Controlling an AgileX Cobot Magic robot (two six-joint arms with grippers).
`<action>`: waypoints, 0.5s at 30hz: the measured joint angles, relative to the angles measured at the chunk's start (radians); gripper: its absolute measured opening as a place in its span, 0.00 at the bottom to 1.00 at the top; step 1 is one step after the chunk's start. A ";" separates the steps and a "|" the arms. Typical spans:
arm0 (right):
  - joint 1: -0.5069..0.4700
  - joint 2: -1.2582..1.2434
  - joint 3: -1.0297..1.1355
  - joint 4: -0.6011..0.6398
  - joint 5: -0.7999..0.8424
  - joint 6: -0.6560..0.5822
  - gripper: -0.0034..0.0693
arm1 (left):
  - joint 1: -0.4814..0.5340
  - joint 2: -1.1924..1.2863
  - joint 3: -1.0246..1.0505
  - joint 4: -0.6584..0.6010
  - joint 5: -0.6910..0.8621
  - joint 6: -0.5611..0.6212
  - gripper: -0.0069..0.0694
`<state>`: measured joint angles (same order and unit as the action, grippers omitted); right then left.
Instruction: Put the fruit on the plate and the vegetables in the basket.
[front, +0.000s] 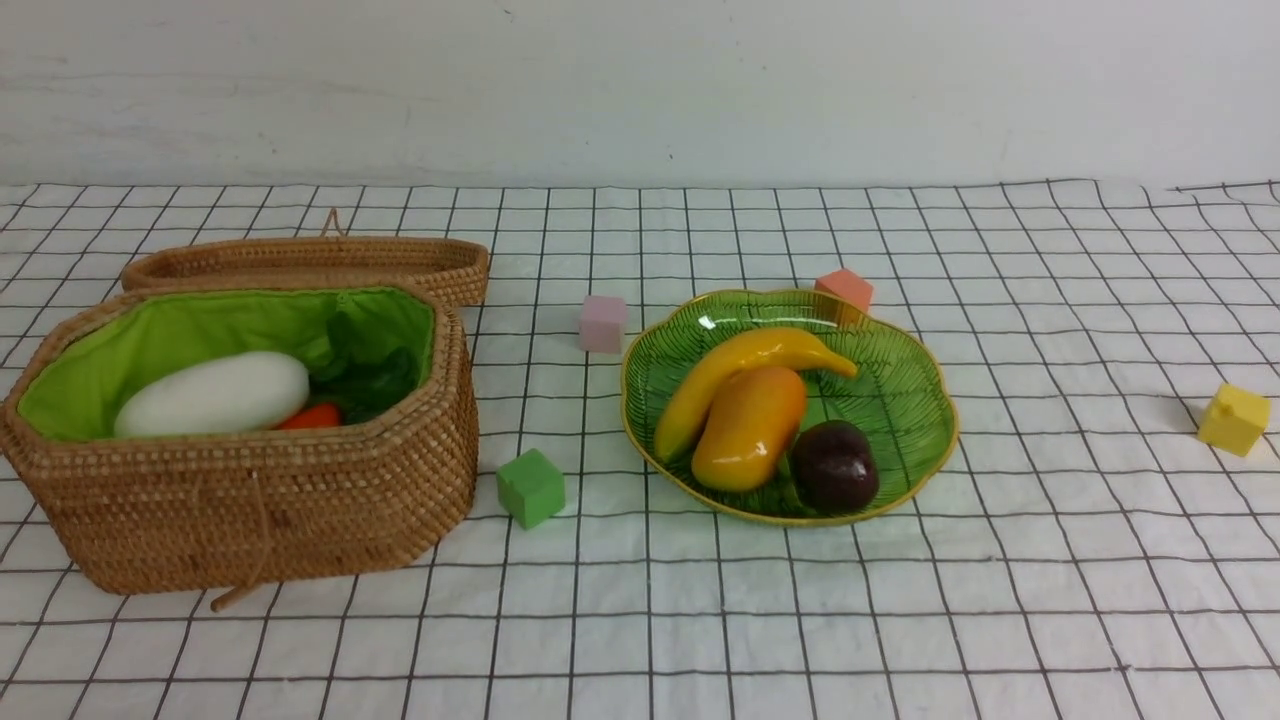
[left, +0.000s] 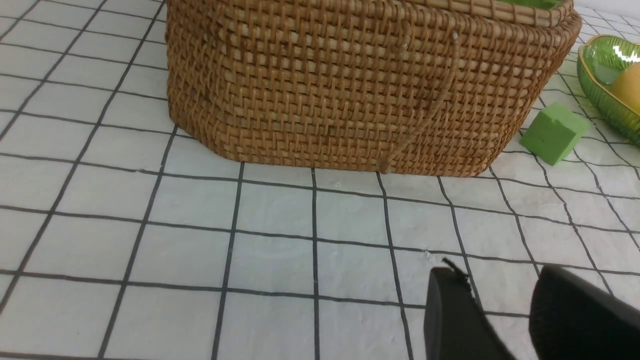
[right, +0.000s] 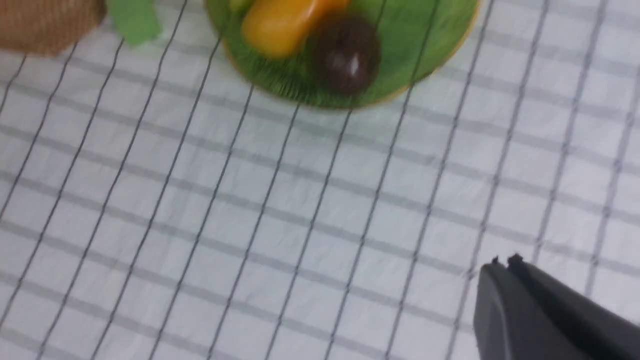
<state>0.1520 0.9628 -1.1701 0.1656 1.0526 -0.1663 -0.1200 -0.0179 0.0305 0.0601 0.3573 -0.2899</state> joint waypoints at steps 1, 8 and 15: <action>-0.028 -0.087 0.061 -0.023 -0.093 0.006 0.04 | 0.000 0.000 0.000 0.000 0.000 0.000 0.40; -0.174 -0.602 0.525 -0.085 -0.384 0.108 0.04 | 0.000 0.000 0.000 0.000 0.000 0.000 0.40; -0.254 -0.950 1.003 -0.088 -0.607 0.141 0.05 | 0.000 0.000 0.000 0.000 0.000 0.000 0.40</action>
<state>-0.1017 0.0131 -0.1668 0.0779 0.4454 -0.0251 -0.1200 -0.0179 0.0305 0.0601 0.3573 -0.2899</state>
